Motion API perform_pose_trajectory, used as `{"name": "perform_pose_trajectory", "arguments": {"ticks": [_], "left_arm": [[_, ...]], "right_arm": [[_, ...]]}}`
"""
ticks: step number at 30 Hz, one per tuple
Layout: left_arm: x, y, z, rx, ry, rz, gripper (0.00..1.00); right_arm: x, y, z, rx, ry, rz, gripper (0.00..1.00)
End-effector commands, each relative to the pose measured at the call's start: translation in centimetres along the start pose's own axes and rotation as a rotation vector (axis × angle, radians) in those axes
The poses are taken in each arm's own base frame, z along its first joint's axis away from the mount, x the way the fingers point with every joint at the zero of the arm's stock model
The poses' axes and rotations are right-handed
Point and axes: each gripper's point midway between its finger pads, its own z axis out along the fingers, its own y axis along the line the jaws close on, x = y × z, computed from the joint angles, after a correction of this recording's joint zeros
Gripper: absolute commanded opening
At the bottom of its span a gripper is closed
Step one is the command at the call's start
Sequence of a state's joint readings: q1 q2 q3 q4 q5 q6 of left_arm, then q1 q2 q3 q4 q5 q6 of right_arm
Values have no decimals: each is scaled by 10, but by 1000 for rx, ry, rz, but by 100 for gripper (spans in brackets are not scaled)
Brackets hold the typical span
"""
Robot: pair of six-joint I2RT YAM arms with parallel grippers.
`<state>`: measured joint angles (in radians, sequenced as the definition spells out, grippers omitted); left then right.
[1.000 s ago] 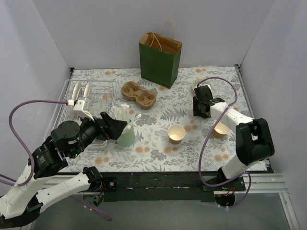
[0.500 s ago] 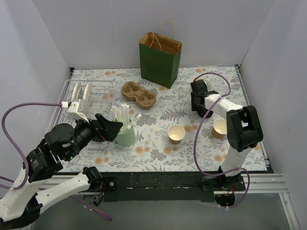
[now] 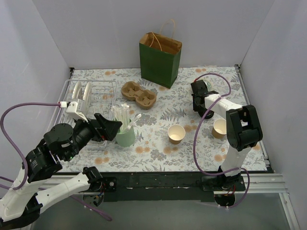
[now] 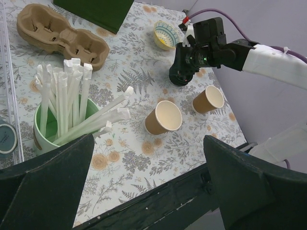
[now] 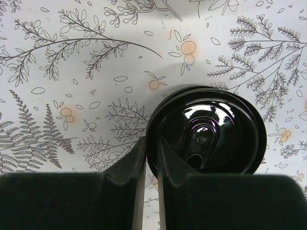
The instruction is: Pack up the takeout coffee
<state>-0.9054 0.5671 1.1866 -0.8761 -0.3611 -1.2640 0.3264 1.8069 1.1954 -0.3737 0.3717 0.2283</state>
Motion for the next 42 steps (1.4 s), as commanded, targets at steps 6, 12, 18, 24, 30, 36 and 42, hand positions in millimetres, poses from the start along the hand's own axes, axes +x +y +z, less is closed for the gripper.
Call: {"name": "perform_pose_trajectory", "arguments": {"ticks": [6, 12, 18, 24, 30, 36, 42], "left_arm": [[7, 4, 7, -28, 23, 17, 98], [2, 1, 5, -12, 7, 14, 98], [5, 1, 9, -13, 11, 23, 98], [1, -14, 23, 1, 41, 53, 98], [8, -53, 51, 96, 123, 24, 90], [1, -109, 66, 299, 131, -151, 81], [6, -153, 81, 471, 180, -302, 72]], "right_arm": [[-26, -8, -22, 0, -82, 19, 17], [-37, -13, -36, 0, -120, 14, 17], [-46, -4, -62, -90, -143, 16, 17], [-61, 85, -191, -817, -316, 2, 15], [-51, 104, -325, -1304, -579, -27, 14], [-13, 100, -409, -1618, -702, -119, 15], [8, 88, -458, -1748, -855, -171, 15]]}}
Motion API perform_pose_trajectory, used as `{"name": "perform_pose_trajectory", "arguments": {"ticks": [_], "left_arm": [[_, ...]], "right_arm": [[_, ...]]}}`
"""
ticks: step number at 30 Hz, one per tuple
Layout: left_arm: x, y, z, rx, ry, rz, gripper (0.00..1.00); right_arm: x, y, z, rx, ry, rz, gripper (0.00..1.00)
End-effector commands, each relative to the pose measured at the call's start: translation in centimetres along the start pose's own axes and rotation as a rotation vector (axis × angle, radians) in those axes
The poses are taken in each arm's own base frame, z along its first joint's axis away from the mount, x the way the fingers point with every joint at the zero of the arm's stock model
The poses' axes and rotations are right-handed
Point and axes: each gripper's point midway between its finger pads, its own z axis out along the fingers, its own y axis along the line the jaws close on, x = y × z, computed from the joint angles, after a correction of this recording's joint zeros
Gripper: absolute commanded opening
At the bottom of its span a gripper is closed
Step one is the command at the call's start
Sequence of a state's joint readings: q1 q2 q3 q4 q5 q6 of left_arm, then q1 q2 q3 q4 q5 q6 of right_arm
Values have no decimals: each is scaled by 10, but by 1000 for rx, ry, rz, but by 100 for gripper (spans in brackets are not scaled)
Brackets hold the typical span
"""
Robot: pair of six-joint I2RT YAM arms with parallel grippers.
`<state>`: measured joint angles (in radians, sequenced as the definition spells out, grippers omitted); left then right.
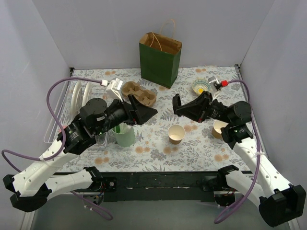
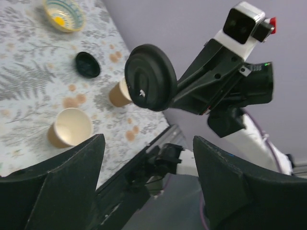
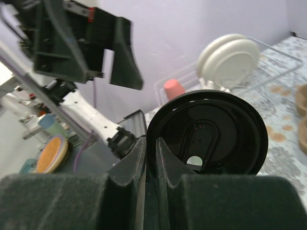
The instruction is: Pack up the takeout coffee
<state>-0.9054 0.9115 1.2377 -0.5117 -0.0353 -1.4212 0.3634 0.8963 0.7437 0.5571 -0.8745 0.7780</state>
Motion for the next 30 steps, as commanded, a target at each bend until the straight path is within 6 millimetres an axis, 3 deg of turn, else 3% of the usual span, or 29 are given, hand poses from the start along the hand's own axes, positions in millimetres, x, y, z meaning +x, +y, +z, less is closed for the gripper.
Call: {"name": "perform_pose_trajectory", "arguments": {"ticks": [1, 6, 10, 11, 12, 17, 30], "left_arm": [[4, -38, 21, 180, 35, -145, 71], [16, -40, 40, 187, 87, -267, 64], [22, -47, 42, 247, 104, -383, 59], [15, -55, 39, 291, 85, -434, 59], [22, -51, 42, 291, 97, -456, 58], [19, -67, 42, 390, 113, -519, 57], [49, -70, 51, 461, 264, -658, 49]], "right_arm": [[-20, 63, -9, -210, -79, -110, 15], [-29, 94, -22, -300, -171, -206, 16], [-28, 106, -32, -340, -242, -251, 16], [-28, 111, -35, -356, -261, -259, 16], [-30, 115, -38, -366, -286, -278, 16], [-26, 116, -39, -364, -274, -283, 16], [-22, 106, -39, -330, -293, -293, 15]]}}
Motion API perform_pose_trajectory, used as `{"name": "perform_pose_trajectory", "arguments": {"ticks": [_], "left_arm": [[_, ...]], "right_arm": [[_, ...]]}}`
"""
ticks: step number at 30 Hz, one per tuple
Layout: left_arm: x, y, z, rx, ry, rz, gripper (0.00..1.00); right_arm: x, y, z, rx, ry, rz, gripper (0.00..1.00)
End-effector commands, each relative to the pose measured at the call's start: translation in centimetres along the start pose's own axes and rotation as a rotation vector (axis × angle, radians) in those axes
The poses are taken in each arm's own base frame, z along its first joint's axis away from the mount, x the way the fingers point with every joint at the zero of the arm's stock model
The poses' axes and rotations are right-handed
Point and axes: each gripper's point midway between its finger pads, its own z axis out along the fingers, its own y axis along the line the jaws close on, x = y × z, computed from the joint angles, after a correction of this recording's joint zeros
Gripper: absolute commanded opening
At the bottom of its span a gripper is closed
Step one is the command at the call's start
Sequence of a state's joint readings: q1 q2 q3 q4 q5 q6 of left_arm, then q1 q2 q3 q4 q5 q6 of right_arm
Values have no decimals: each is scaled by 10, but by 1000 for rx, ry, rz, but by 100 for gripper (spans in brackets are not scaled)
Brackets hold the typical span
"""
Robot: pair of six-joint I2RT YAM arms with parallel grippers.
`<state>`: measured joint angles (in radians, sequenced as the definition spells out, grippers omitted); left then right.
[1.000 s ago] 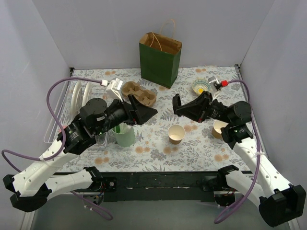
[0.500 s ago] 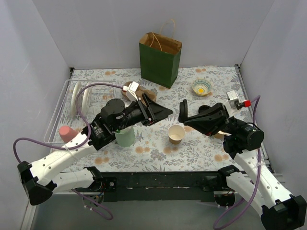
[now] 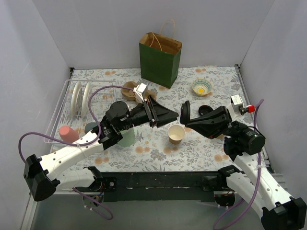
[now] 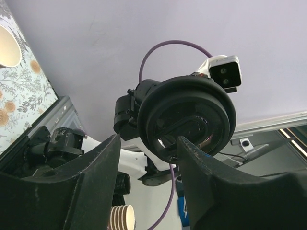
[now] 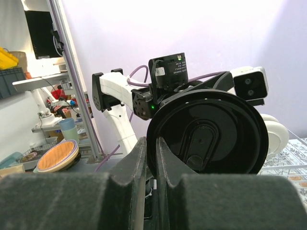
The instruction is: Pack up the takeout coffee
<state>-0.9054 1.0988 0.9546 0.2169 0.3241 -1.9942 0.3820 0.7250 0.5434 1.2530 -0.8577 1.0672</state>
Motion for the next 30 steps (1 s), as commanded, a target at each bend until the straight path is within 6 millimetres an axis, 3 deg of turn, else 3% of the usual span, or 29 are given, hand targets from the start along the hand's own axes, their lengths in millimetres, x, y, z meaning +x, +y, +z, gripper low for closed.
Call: {"name": "perform_pose_trajectory", "arguments": {"ticks": [1, 13, 30], "left_arm": [[10, -13, -3, 62, 59, -155, 49], [16, -3, 0, 69, 85, -214, 49], [10, -2, 7, 79, 69, -281, 42]], "right_arm": [[-4, 3, -1, -6, -38, -58, 15], [6, -11, -6, 38, -30, -73, 15], [15, -13, -11, 46, -33, -63, 15]]}}
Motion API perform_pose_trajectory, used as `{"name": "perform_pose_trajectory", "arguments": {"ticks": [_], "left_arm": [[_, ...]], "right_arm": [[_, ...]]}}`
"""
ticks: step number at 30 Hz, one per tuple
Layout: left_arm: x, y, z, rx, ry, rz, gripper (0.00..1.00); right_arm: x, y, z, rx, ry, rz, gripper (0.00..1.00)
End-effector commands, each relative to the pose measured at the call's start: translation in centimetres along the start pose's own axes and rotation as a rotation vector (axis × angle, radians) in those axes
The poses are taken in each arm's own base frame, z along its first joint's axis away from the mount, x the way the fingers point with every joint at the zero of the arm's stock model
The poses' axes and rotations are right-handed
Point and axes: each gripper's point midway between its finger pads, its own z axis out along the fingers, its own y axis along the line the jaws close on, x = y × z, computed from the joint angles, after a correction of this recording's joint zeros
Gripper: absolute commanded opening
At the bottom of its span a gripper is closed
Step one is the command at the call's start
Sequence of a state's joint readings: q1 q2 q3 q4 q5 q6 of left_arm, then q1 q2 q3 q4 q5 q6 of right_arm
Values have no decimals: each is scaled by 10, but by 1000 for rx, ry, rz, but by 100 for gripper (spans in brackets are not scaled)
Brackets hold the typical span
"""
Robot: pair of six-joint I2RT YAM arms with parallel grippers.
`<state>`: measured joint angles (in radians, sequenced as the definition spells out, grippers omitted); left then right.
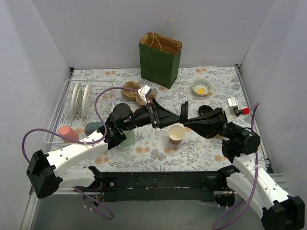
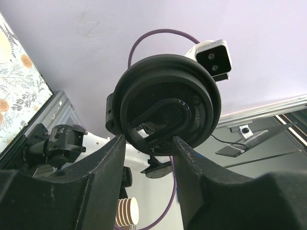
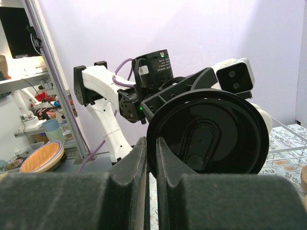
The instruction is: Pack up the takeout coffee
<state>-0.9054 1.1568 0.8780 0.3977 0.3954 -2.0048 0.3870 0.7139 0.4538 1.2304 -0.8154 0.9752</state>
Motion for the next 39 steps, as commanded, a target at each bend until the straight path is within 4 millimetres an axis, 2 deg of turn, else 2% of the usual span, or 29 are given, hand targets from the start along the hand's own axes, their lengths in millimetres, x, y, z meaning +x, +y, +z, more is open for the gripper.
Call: {"name": "perform_pose_trajectory", "arguments": {"ticks": [1, 8, 20, 25, 31, 35, 39], "left_arm": [[-2, -18, 0, 34, 1, -291, 42], [0, -11, -4, 37, -1, -358, 36], [1, -10, 0, 76, 22, -428, 23], [1, -13, 2, 80, 28, -420, 14], [-2, -13, 2, 73, 11, -407, 0], [-4, -11, 4, 55, 0, -378, 0], [-4, -10, 7, 42, -1, -354, 0]], "right_arm": [[-7, 9, 0, -26, -33, -53, 15], [-8, 10, 1, -31, -35, -58, 15], [6, 3, -4, -9, -15, -25, 15], [10, 0, -6, 7, 0, -17, 15], [18, -3, -9, 27, 24, -3, 20], [24, -6, -13, 55, 47, -5, 24], [22, -6, -15, 72, 43, -40, 14]]}}
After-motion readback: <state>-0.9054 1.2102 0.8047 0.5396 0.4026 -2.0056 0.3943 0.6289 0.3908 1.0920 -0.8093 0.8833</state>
